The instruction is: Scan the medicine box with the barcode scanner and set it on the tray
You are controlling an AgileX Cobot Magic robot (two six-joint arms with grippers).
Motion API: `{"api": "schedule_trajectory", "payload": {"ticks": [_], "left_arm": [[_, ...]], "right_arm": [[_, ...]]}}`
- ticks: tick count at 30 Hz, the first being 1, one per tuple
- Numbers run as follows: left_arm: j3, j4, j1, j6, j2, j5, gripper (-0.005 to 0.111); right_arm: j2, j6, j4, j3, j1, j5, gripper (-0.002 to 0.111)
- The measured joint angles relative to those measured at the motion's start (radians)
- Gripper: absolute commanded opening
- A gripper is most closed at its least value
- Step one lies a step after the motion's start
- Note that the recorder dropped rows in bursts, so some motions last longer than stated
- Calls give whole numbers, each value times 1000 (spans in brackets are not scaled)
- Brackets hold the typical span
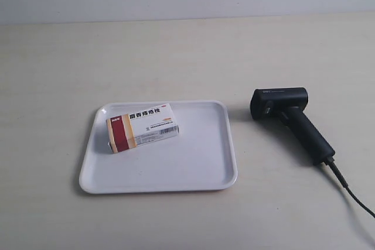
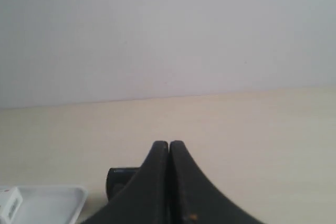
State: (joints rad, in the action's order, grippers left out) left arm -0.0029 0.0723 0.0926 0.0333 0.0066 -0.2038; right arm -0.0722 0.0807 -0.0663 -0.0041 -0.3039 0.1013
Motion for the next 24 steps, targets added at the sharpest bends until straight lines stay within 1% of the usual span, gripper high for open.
{"api": "schedule_trajectory", "payload": {"ticks": [1, 2, 3, 5, 24], "left_arm": [[0, 0, 0, 0, 0, 0, 1], [0, 0, 0, 0, 0, 0, 1], [0, 0, 0, 0, 0, 0, 1], [0, 0, 0, 0, 0, 0, 1], [0, 0, 0, 0, 0, -3, 1]], "right_arm": [[42, 0, 0, 0, 64, 1, 0], [54, 0, 0, 0, 97, 1, 0], [64, 0, 0, 0, 152, 3, 0], [66, -2, 0, 0, 189, 13, 0], [66, -2, 0, 0, 199, 34, 0]]}}
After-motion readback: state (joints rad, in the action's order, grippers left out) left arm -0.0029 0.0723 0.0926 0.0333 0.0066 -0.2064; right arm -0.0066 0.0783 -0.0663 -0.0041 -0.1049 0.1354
